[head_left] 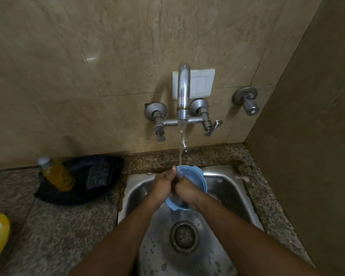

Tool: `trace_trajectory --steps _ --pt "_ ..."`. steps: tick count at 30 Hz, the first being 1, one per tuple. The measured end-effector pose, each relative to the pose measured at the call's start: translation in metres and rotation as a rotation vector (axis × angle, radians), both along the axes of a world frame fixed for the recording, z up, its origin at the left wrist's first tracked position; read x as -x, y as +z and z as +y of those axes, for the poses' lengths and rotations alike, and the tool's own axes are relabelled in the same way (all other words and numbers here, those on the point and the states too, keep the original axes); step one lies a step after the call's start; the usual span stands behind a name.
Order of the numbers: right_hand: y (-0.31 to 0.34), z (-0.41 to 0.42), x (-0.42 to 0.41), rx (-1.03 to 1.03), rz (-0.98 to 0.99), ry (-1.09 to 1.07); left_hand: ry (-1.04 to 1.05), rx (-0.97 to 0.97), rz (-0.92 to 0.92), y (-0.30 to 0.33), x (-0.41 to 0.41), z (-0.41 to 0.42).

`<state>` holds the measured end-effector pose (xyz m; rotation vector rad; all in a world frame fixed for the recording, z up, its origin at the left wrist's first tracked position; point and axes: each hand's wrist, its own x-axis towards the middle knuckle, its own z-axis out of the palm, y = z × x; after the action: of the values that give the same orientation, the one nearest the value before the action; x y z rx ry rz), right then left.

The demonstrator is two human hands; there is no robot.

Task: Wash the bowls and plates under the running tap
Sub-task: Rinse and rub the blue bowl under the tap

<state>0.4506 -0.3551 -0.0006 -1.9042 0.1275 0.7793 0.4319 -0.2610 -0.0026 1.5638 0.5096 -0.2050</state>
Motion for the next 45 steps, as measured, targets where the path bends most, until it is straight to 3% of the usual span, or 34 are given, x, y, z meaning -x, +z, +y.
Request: trace_trajectory --steps 2,5,7,9,12,14,15,18,20,23,25,28,30,32,35,37,39,41,43,45 --pt "0.007 -0.011 -0.002 0.148 -0.022 0.231 0.0 0.037 0.034 -0.002 0.007 -0.001" --pt "0.009 -0.014 -0.012 0.478 -0.378 0.364 -0.005 0.027 0.088 -0.006 0.009 -0.008" --pt "0.005 -0.004 -0.002 0.444 -0.5 0.357 0.011 0.003 0.04 -0.003 0.004 -0.006" --pt "-0.002 -0.002 0.01 0.323 -0.473 0.409 -0.026 -0.031 0.014 0.001 0.001 0.0" --pt "-0.007 -0.014 0.005 0.514 -0.483 0.617 -0.012 -0.01 0.046 -0.002 0.008 0.002" --pt "-0.011 -0.016 0.001 0.674 -0.661 0.696 0.005 -0.002 0.08 -0.008 0.01 0.001" --pt "-0.014 -0.013 0.001 0.639 -0.718 0.685 0.015 0.005 0.08 -0.01 0.01 0.002" --pt "-0.018 -0.01 0.005 0.381 -0.606 0.712 0.02 -0.01 0.065 -0.008 0.009 0.01" --pt "-0.018 -0.015 0.006 0.462 -0.499 0.791 -0.001 -0.02 0.047 -0.005 0.011 0.012" --pt "-0.021 -0.015 -0.001 0.608 -0.629 0.654 -0.036 -0.012 0.061 -0.005 0.011 0.005" --pt "-0.023 -0.008 -0.003 0.461 -0.718 0.518 -0.029 0.012 0.047 -0.001 0.008 0.004" --pt "-0.02 -0.002 0.0 0.201 -0.595 0.495 -0.019 0.006 0.004 0.001 0.002 0.009" --pt "-0.017 -0.009 -0.004 0.293 -0.574 0.661 -0.012 0.001 -0.011 0.0 0.0 0.011" --pt "-0.014 -0.017 -0.012 0.554 -0.556 0.83 -0.002 -0.006 -0.013 -0.003 0.002 0.007" --pt "-0.011 -0.017 -0.022 0.761 -0.727 0.748 -0.005 -0.002 0.007 -0.002 0.0 -0.002" --pt "-0.01 -0.007 -0.019 0.587 -0.803 0.615 0.017 0.032 -0.01 0.002 -0.003 -0.004" --pt "-0.009 -0.002 -0.011 0.32 -0.673 0.532 0.056 0.054 -0.044 0.003 -0.009 -0.001" --pt "-0.014 -0.007 -0.006 0.207 -0.548 0.581 0.046 0.059 -0.046 0.004 -0.008 0.003" --pt "-0.015 -0.018 -0.006 0.344 -0.495 0.749 0.018 0.053 -0.042 -0.001 -0.005 0.003" --pt "-0.007 -0.023 -0.009 0.666 -0.464 0.917 0.015 0.032 -0.026 -0.007 -0.001 0.0"
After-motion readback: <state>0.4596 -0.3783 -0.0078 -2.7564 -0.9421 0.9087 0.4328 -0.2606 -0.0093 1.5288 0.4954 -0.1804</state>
